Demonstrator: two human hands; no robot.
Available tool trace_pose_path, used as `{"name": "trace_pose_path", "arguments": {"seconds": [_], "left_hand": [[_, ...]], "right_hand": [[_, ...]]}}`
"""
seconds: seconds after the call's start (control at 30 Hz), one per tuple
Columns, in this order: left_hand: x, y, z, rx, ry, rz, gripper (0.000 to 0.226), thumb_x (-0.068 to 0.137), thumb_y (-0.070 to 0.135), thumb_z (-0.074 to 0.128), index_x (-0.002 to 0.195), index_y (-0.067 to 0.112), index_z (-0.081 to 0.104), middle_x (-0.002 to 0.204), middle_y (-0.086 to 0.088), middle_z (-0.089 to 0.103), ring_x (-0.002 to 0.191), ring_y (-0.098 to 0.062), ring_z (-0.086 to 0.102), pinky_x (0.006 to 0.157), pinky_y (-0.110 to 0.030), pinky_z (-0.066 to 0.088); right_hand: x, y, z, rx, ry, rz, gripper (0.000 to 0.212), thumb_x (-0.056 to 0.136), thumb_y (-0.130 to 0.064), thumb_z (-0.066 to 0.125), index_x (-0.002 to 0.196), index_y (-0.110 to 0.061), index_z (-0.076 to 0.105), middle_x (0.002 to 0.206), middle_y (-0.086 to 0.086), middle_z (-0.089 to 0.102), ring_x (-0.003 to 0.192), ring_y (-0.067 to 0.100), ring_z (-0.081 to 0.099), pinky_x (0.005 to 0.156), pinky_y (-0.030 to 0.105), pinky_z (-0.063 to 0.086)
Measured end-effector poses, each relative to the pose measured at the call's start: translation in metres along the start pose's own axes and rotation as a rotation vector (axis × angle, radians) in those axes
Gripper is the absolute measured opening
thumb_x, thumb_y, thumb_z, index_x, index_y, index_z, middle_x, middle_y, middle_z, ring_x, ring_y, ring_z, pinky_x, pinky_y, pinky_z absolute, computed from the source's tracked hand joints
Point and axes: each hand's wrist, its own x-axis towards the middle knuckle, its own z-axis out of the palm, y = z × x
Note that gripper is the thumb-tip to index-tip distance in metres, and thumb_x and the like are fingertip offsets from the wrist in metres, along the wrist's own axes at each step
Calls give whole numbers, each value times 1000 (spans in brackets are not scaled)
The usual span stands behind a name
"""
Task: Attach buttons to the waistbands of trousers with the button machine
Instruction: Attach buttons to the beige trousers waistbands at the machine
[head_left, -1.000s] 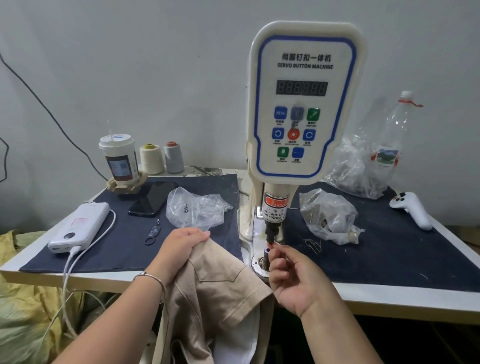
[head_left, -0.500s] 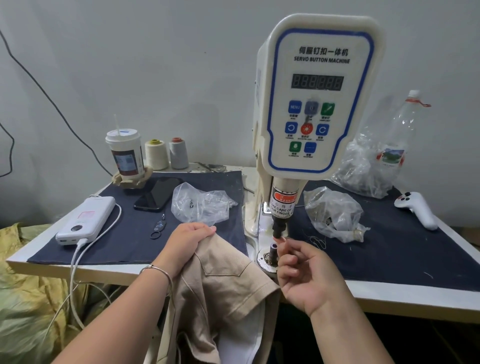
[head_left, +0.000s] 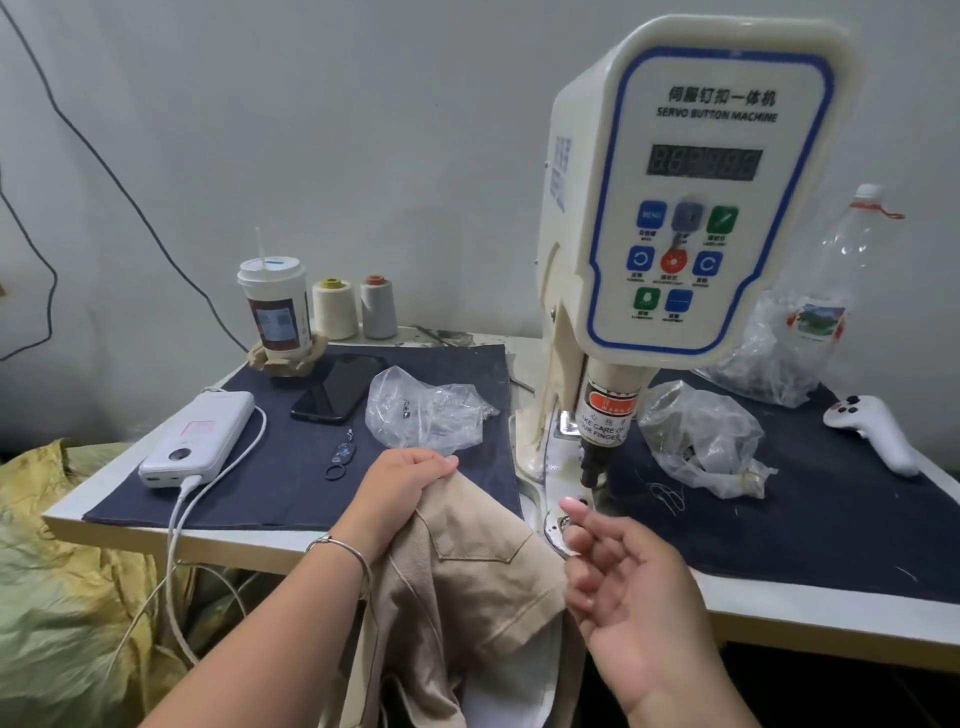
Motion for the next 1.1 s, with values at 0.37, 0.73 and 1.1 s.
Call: {"name": "trace_pose_path", "arguments": {"seconds": [0.37, 0.73, 1.1], "left_hand": [[0, -1, -3, -167, -30, 45, 38, 84, 21, 67, 82, -17, 61, 78, -14, 51, 76, -23, 43, 73, -35, 34], [5, -6, -3, -154, -23, 94, 56, 74, 34, 65, 84, -21, 58, 78, -10, 49, 77, -19, 41, 72, -33, 34], [9, -13, -3, -64, 44, 104, 31, 90, 12, 54, 77, -15, 57, 72, -7, 45, 73, -15, 37, 67, -31, 32]], "right_hand": [[100, 12, 130, -944, -148, -453, 22, 80, -12, 75, 62, -15, 63, 55, 0, 60, 41, 9, 50, 44, 19, 41], [204, 41, 170, -2109, -106, -590, 33, 86, -17, 56, 117, -23, 66, 127, 7, 44, 119, 28, 43, 83, 33, 42], [226, 54, 183, -2190, -74, -626, 36, 84, -9, 61, 119, -17, 62, 129, 8, 44, 121, 28, 42, 77, 33, 38]]}}
